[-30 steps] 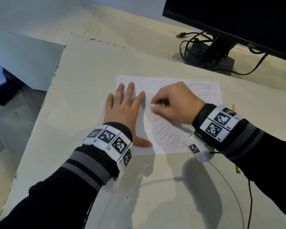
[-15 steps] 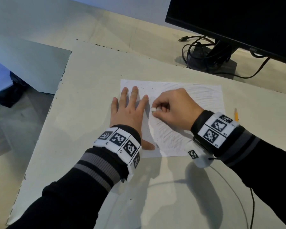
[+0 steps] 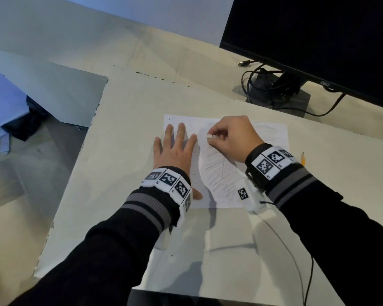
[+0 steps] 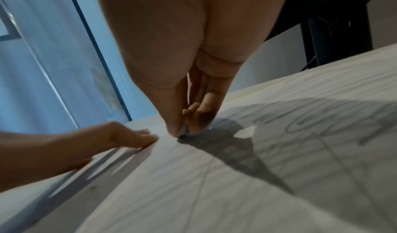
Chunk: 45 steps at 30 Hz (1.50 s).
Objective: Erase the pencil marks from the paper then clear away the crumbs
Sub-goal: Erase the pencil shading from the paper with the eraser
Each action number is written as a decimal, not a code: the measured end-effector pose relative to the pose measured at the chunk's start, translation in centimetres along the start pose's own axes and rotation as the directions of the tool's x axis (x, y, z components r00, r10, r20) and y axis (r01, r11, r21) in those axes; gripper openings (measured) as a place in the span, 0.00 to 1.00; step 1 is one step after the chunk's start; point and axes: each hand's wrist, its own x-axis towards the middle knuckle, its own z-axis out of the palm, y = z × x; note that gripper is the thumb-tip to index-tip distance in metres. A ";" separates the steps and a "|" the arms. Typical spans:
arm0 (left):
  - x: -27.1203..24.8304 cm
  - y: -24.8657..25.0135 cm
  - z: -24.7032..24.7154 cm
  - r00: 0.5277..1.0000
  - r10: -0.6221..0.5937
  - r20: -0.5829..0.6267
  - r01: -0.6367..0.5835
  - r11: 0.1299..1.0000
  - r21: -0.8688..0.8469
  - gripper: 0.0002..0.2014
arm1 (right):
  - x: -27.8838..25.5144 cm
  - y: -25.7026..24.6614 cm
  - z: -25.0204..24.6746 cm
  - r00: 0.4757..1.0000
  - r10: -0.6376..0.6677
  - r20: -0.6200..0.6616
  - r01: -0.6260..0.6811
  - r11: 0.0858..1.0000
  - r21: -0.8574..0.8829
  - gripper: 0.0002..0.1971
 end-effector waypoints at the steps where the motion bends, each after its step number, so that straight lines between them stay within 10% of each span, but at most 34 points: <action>1: 0.0 0.0 0.0 1.000 0.000 0.007 0.000 1.000 -0.001 0.76 | 0.5 0.2 -0.2 0.999 0.011 -0.033 -0.011 1.000 -0.005 0.04; 8: -0.1 0.1 0.0 1.000 -0.001 0.011 0.001 1.000 0.010 0.76 | 0.1 -0.2 -0.3 0.984 -0.111 0.141 0.117 0.992 -0.035 0.02; 13: 0.0 -0.1 0.2 1.000 0.002 0.013 -0.003 1.000 0.014 0.75 | 0.6 0.4 0.4 0.997 -0.030 -0.064 0.031 0.999 0.025 0.04; 27: 0.7 1.1 -0.2 0.997 -0.070 -0.028 0.071 0.997 0.043 0.68 | -0.1 0.5 0.5 0.998 -0.031 -0.050 0.036 0.993 0.116 0.05; 32: 0.6 1.0 -0.3 0.999 -0.052 0.011 0.051 0.997 0.055 0.75 | 1.8 3.0 -1.4 0.958 0.104 -0.269 -0.062 0.985 0.162 0.03; 45: 0.8 1.1 -0.2 0.998 -0.061 -0.019 0.062 0.995 0.072 0.75 | 1.7 2.7 -0.1 0.977 -0.100 -0.187 0.098 0.995 -0.019 0.05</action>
